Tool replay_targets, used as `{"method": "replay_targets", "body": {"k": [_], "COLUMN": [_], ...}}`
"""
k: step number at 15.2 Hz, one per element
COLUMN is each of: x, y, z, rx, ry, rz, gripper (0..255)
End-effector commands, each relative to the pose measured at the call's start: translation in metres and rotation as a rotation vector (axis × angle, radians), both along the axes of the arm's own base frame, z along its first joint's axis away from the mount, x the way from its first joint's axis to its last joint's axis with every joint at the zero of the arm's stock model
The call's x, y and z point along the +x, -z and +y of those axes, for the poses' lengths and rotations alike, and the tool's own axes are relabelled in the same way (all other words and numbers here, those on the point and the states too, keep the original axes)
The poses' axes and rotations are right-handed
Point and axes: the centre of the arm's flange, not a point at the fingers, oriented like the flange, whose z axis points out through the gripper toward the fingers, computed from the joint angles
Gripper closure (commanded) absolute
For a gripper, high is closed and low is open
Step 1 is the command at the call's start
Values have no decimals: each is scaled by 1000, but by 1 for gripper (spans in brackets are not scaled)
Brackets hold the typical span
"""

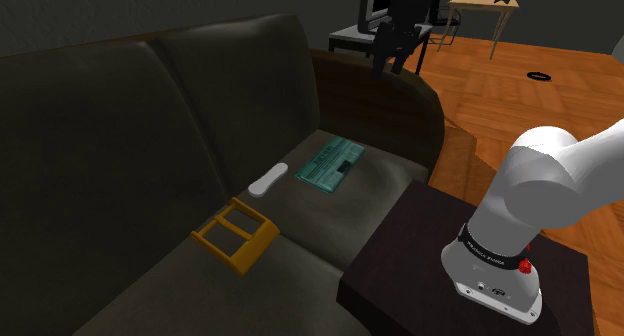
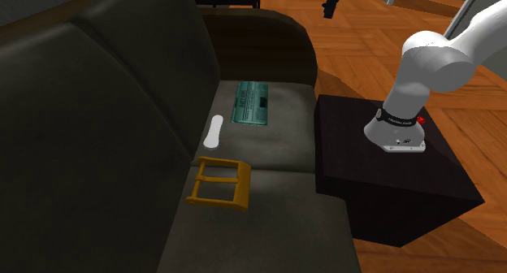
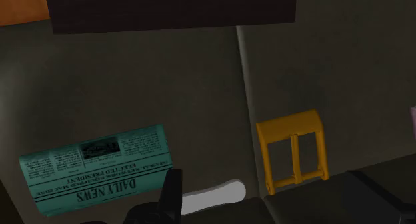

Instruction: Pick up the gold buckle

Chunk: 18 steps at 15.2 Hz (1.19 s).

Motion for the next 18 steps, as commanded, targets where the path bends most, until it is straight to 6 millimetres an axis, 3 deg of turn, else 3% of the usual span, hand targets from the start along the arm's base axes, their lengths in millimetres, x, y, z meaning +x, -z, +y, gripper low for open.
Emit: {"method": "replay_targets", "body": {"k": [1,18], "x": [0,108], "y": [0,165], "z": [0,110], "rx": [0,-31], "ry": [0,-77], "rz": [0,-15], "gripper": [0,0]}}
